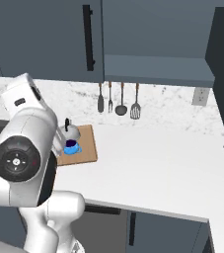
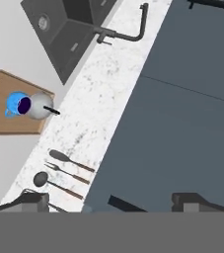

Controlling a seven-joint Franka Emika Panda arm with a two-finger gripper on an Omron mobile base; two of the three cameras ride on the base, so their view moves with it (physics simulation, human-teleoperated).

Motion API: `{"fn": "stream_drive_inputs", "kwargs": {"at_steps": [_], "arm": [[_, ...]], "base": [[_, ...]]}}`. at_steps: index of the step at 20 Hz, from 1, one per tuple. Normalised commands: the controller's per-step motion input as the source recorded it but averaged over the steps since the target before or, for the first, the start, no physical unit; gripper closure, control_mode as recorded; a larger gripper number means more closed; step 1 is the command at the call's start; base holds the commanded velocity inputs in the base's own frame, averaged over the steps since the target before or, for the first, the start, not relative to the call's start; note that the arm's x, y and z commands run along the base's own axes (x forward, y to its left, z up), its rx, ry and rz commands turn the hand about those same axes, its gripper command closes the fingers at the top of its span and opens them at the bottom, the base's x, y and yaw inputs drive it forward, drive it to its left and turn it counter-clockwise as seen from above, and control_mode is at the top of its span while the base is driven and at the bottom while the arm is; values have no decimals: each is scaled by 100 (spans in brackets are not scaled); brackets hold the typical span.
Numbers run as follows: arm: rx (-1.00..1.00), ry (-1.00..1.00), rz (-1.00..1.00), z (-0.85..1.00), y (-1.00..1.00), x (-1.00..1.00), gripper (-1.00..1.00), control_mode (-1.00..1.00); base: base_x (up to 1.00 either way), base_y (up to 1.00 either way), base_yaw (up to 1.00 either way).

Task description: Pick the kettle from the counter and place it on the tray. Then pick the mug from the cabinet and place it on the tray. Then close the cabinet doors.

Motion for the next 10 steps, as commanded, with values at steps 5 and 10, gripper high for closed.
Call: {"fn": "stream_drive_inputs", "kwargs": {"at_steps": [5,10], "arm": [[0,-2,-17,0,-48,-32,-100,-100],[9,-7,-24,0,-76,-18,-100,-100]], "base": [[0,0,0],[0,0,0]]}}
